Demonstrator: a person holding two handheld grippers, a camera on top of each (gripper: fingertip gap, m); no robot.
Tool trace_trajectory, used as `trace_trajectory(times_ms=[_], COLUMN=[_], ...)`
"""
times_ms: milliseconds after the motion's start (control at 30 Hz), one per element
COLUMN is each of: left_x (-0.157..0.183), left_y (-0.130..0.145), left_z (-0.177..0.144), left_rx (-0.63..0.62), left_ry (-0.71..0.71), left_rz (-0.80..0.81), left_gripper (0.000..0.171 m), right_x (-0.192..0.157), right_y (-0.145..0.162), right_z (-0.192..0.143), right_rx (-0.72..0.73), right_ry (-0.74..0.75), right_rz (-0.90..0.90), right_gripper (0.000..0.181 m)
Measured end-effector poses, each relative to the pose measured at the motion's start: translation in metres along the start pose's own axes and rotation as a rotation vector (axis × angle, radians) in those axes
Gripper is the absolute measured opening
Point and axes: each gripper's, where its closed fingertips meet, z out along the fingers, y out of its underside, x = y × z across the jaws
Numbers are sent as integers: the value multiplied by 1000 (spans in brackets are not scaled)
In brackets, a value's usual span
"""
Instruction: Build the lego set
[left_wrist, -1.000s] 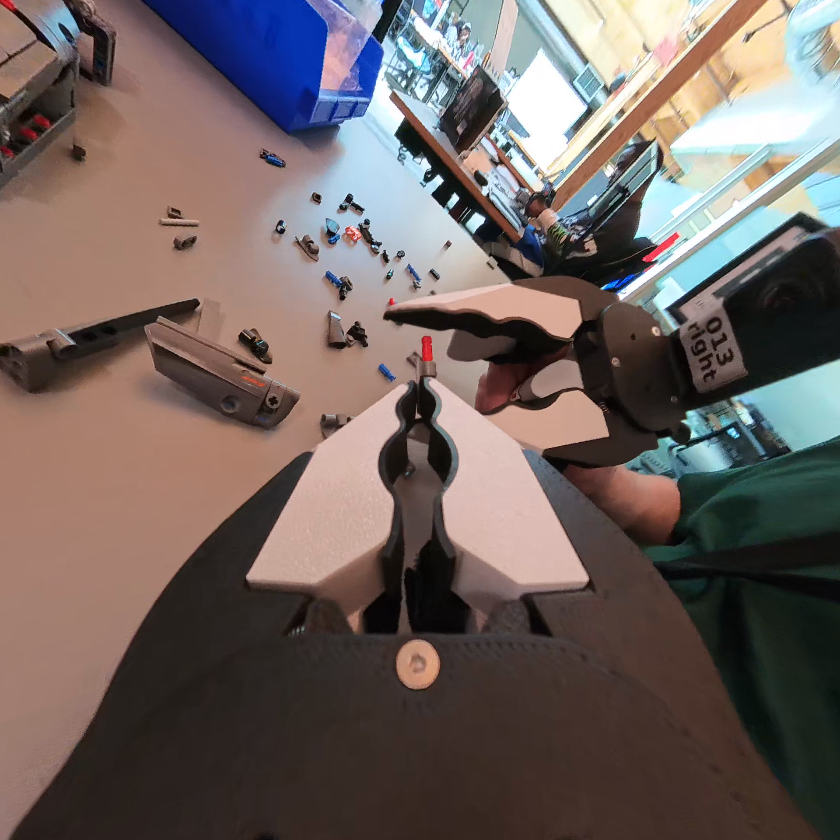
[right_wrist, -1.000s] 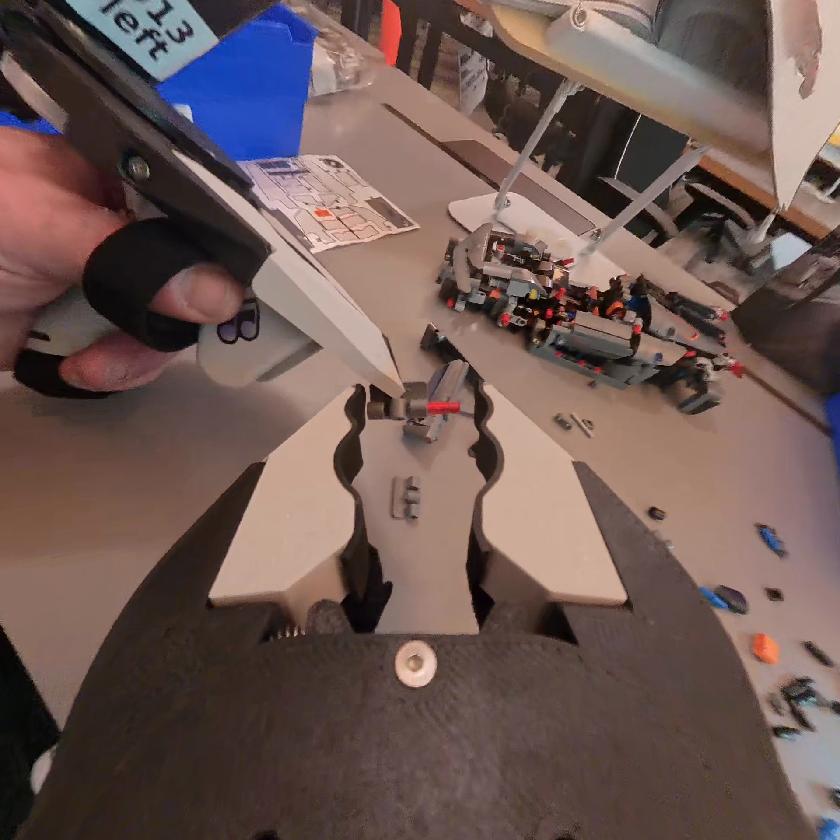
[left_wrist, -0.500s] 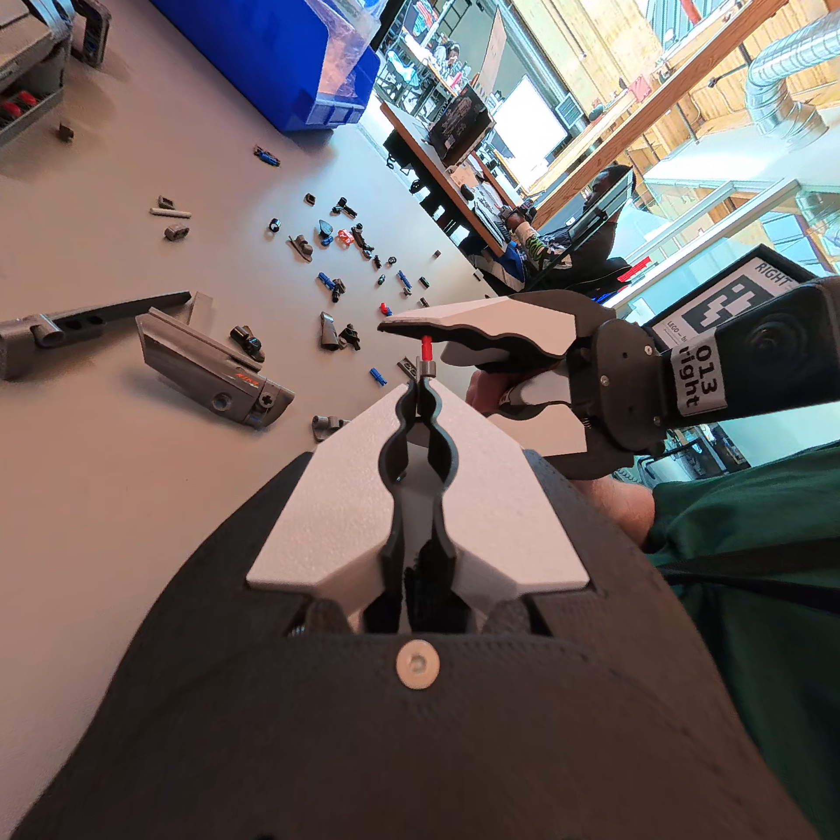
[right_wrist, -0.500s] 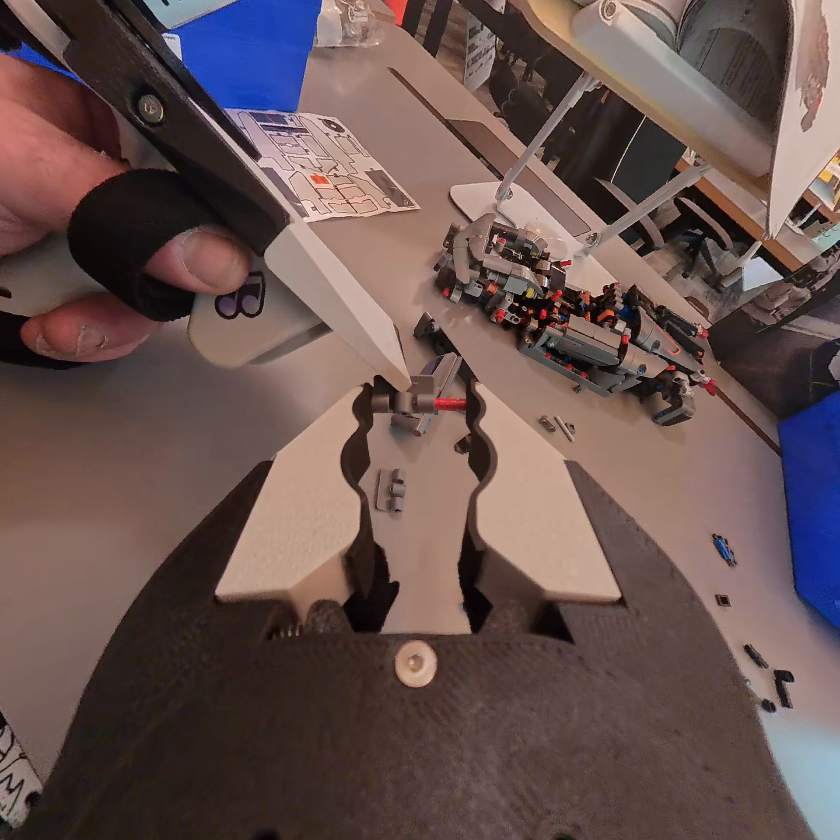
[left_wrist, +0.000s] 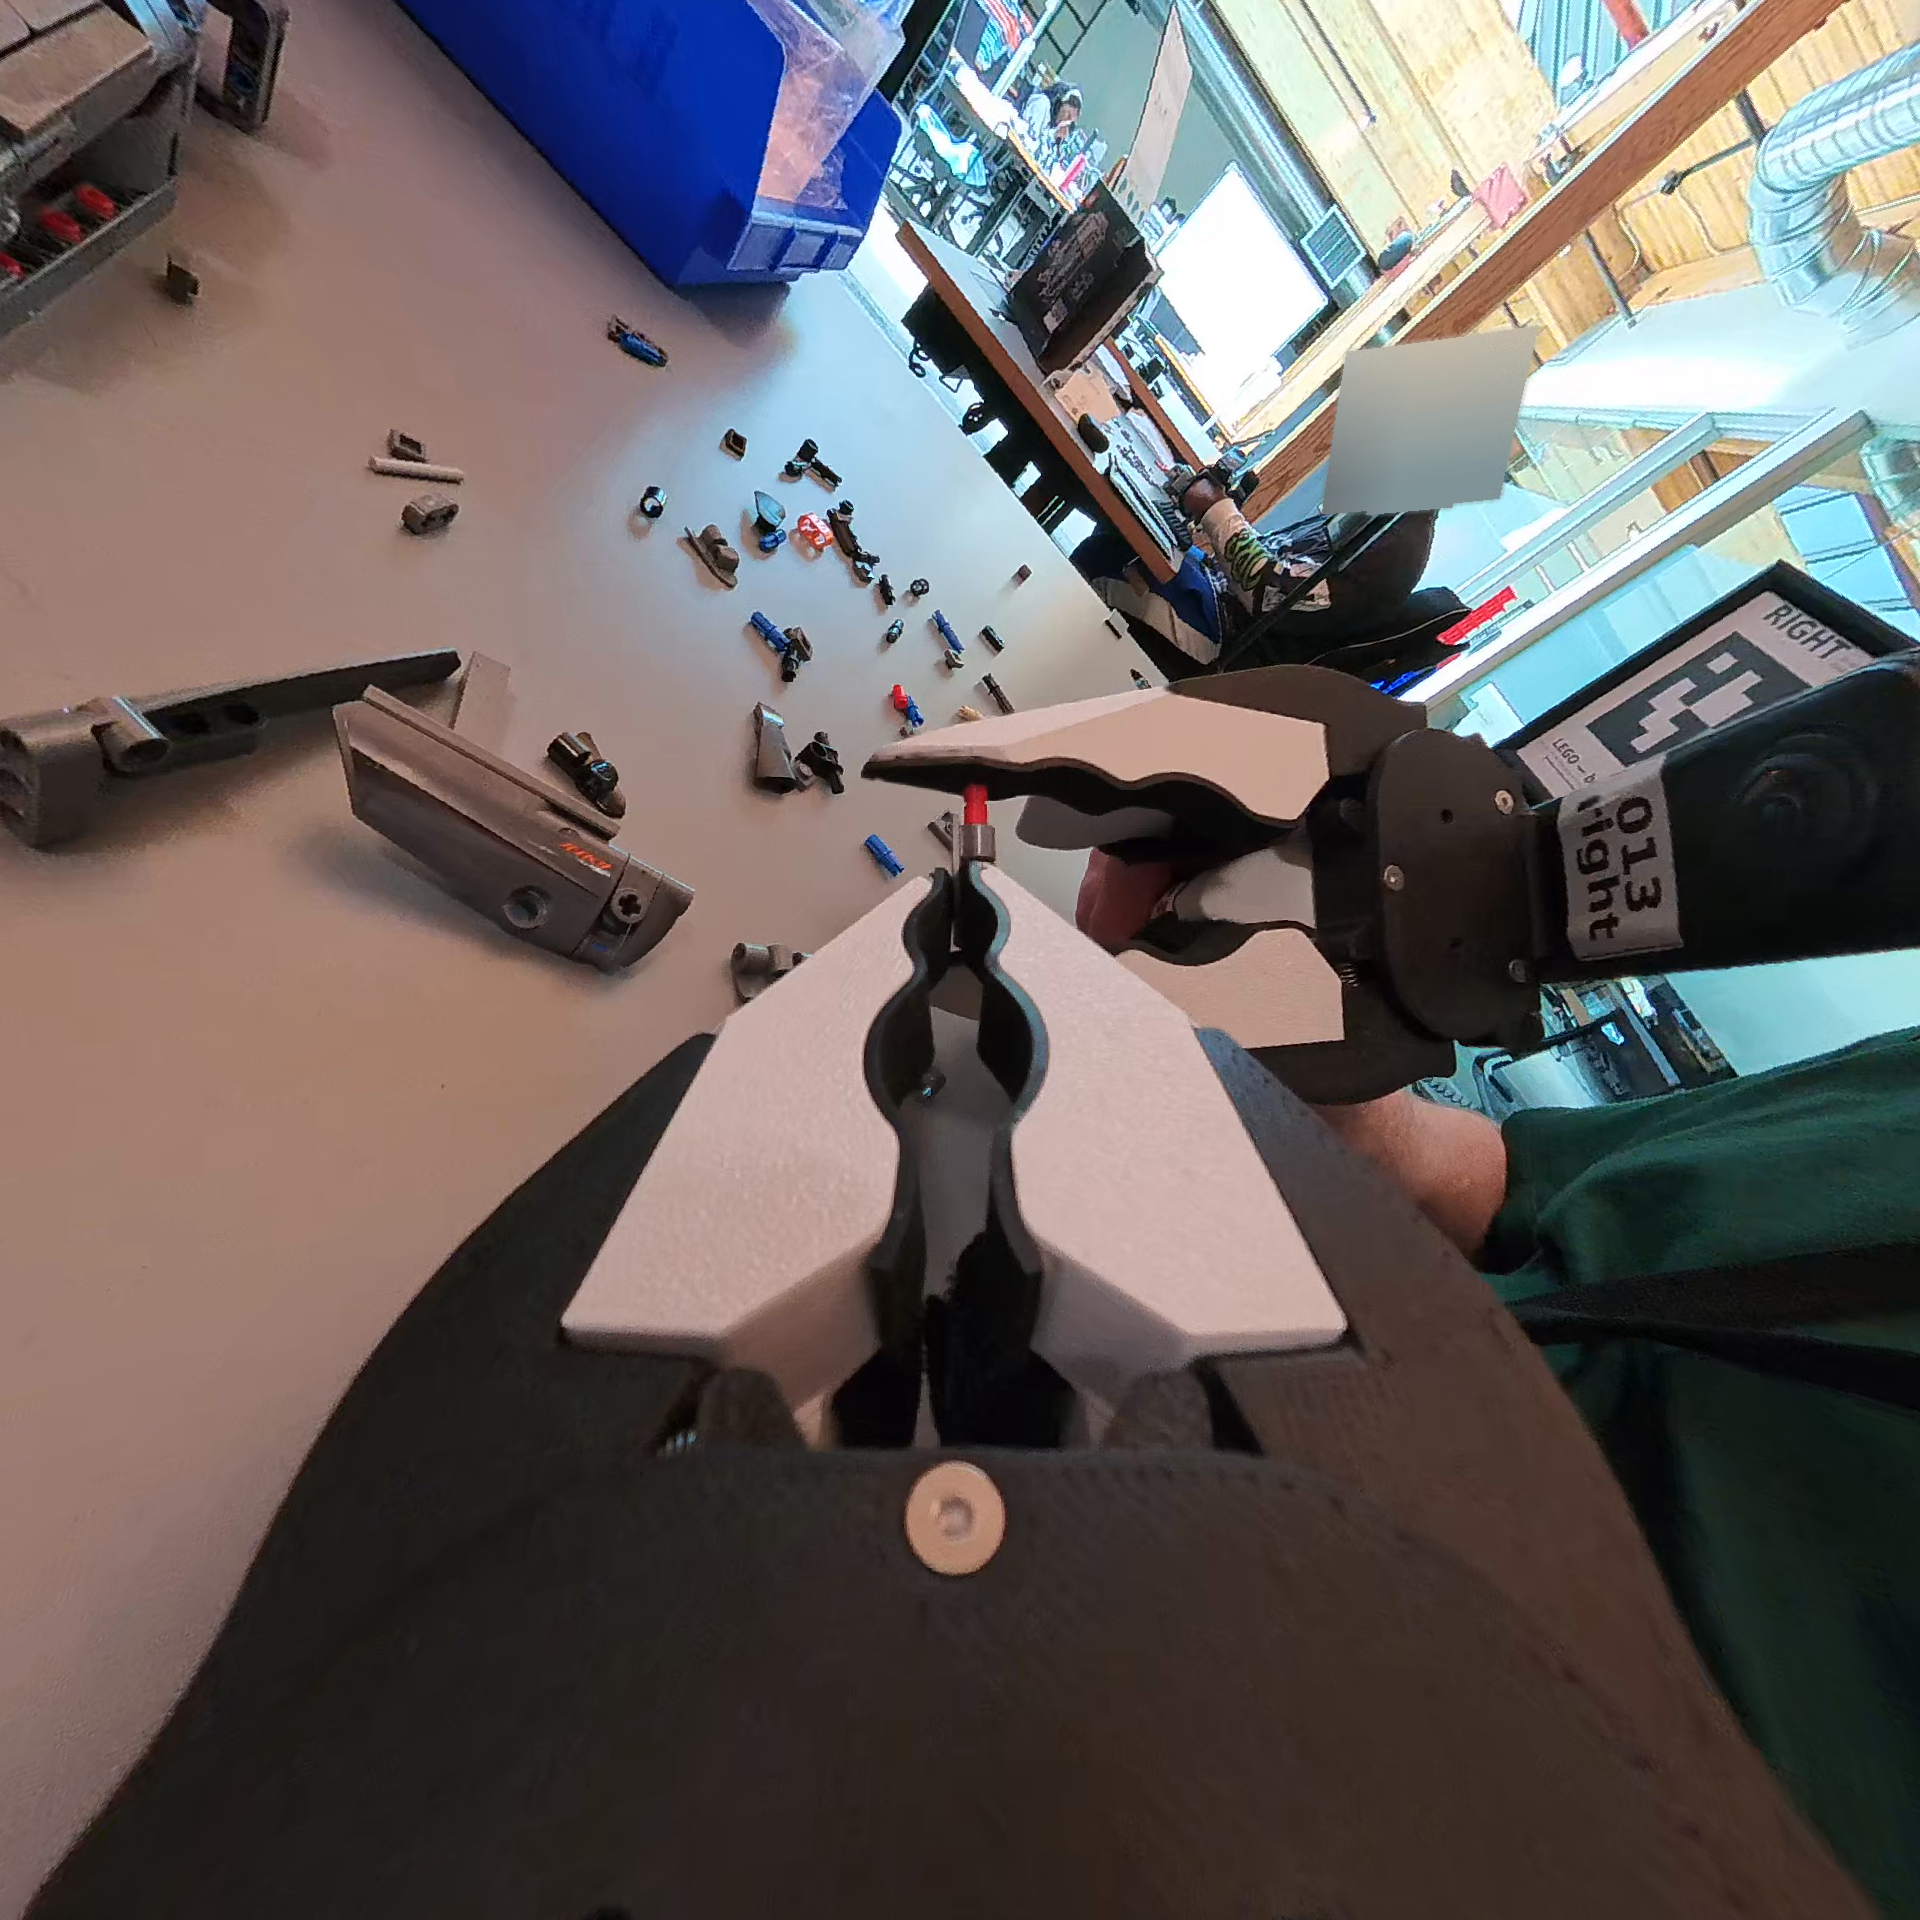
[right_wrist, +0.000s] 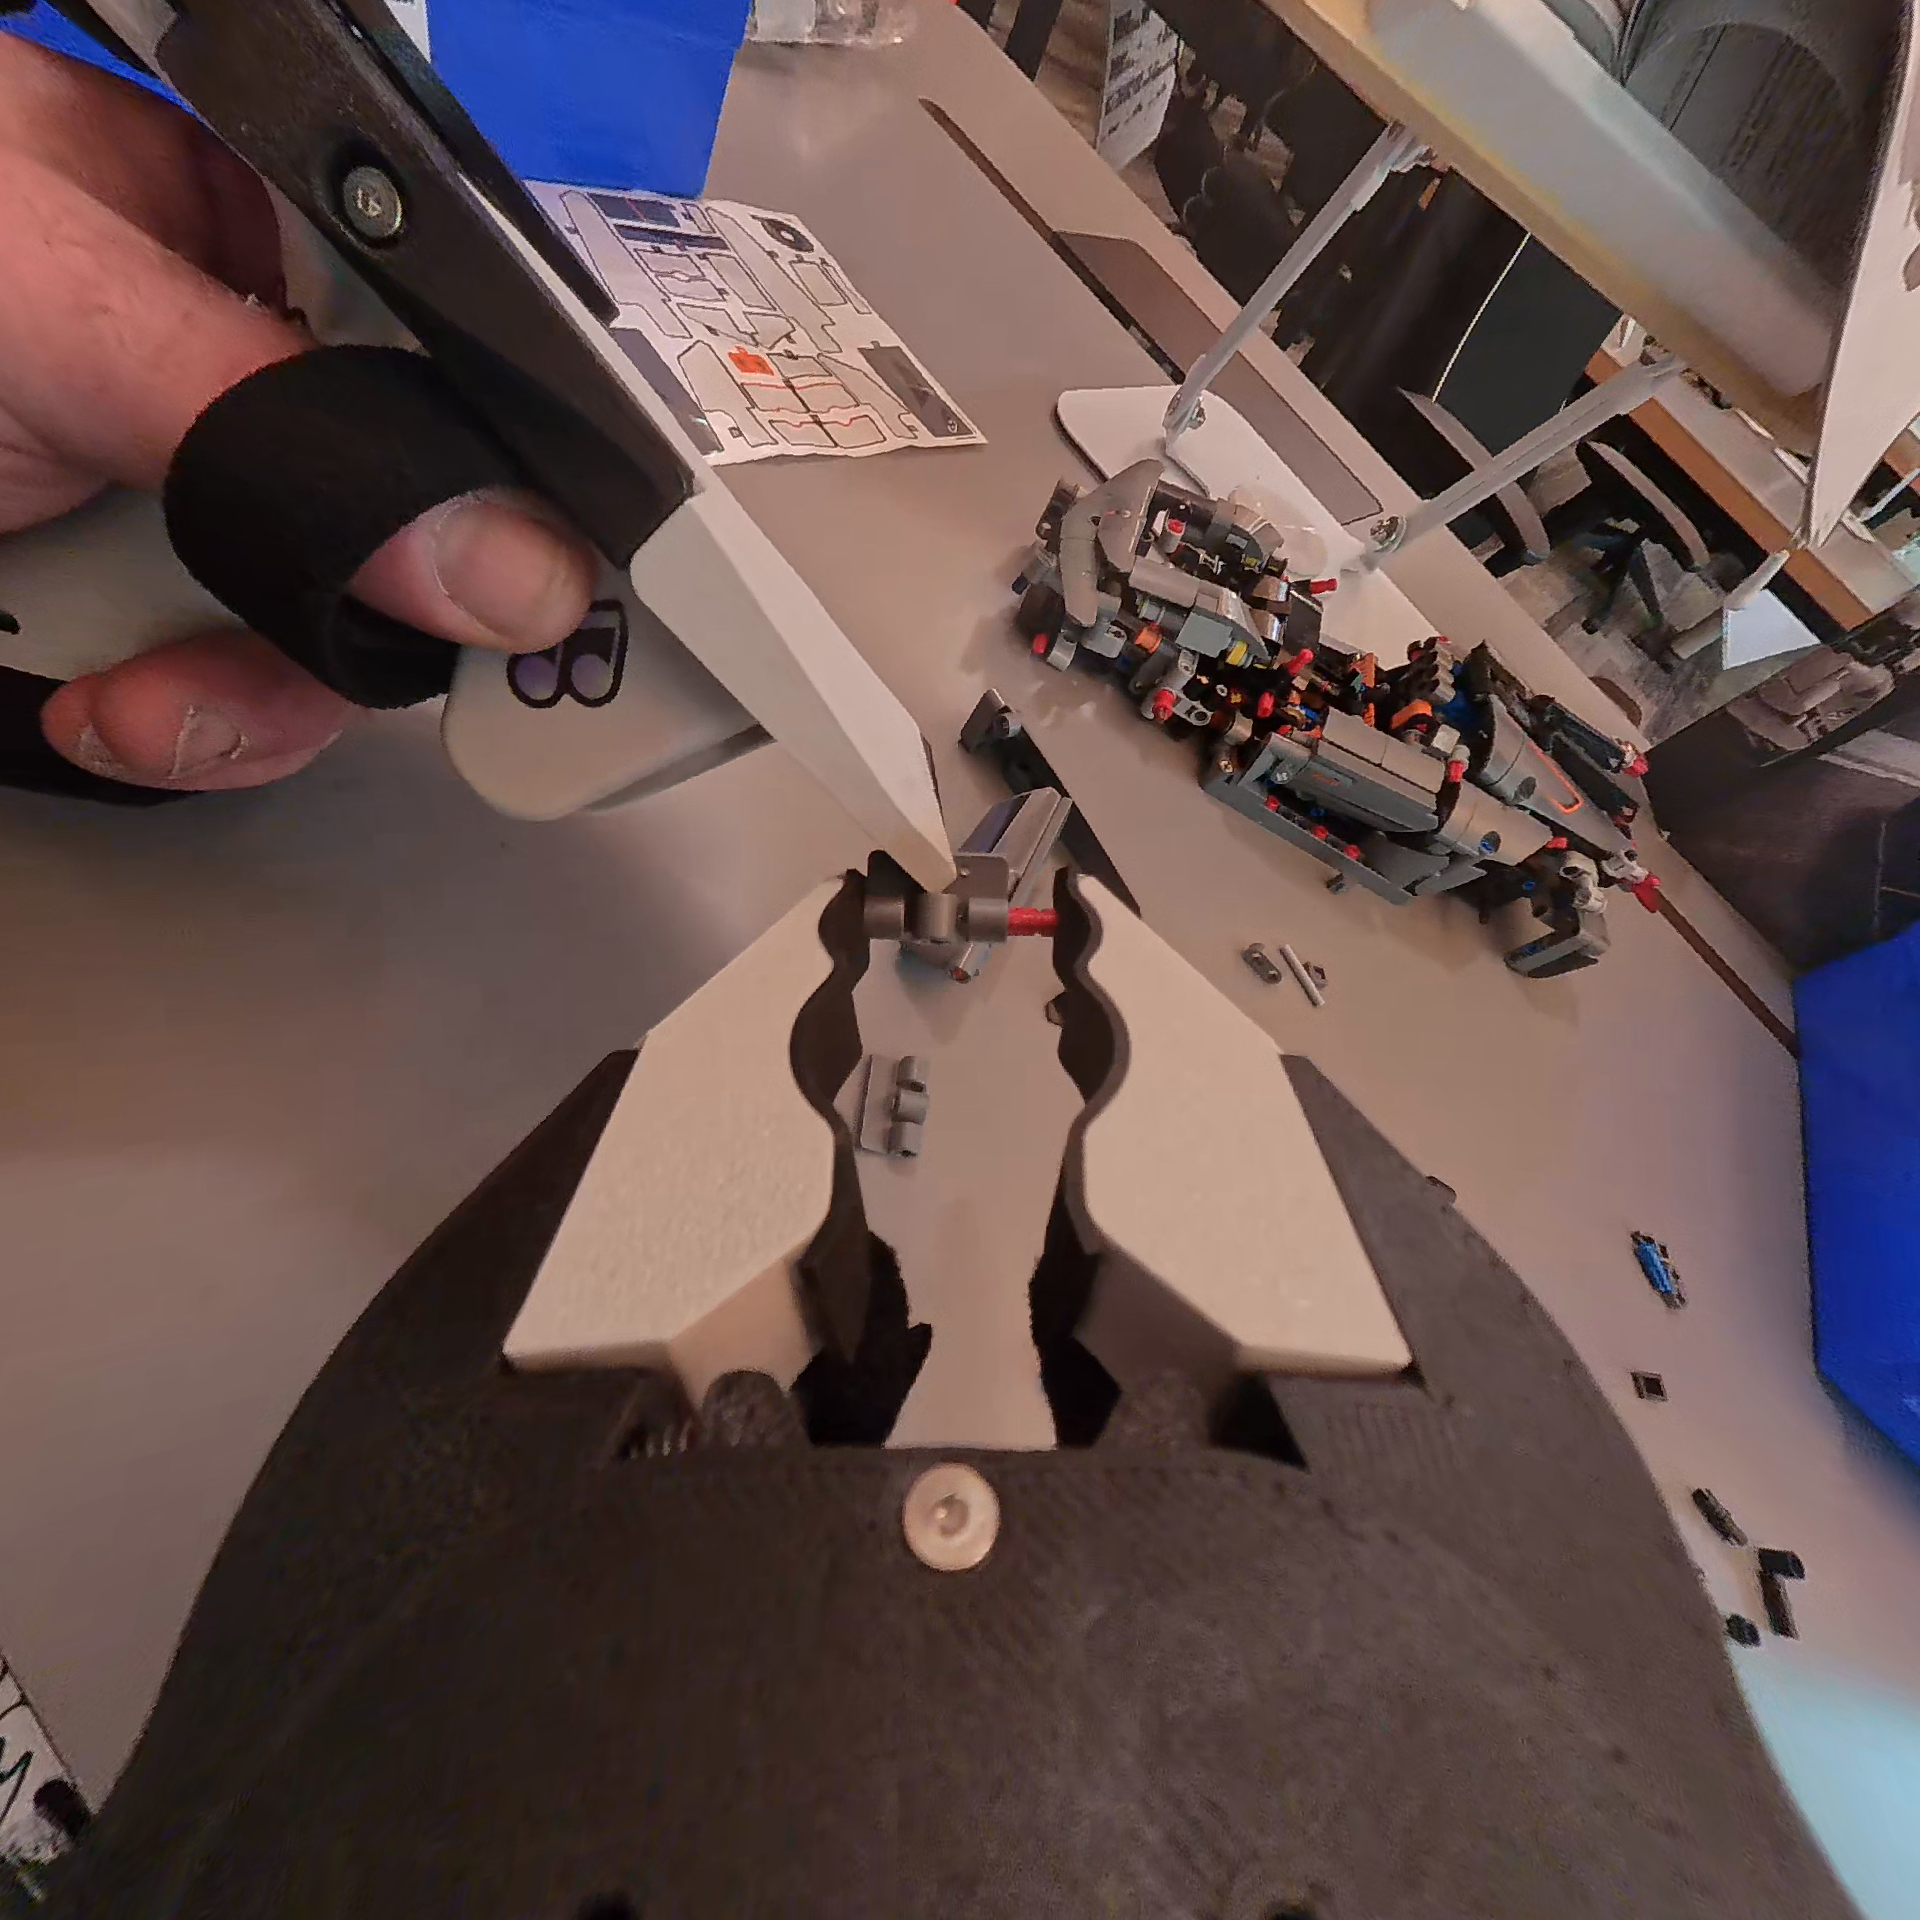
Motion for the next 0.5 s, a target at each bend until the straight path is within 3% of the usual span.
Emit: trace_trajectory(times_ms=[133, 167, 267, 367, 500], left_x=[3, 1, 2, -12, -19], left_y=[0, 0, 13, 39, 52], left_z=[-3, -4, -10, -18, -26], left_rx=[-7, -14, -140, -335, -449], left_ry=[24, 13, 41, -22, -49], left_rz=[-5, 1, 13, 77, 99], left_gripper=[0, 0, 0, 0, 0], right_x=[-3, -1, -1, 6, -6], right_y=[-5, -7, -2, 12, 37], right_z=[-2, -5, -18, -27, -23], right_rx=[23, 31, 17, -1, -117], right_ry=[-74, -80, -178, -227, -330], right_rz=[69, 79, 105, 118, 124], right_gripper=[37, 53, 53, 40, 29])
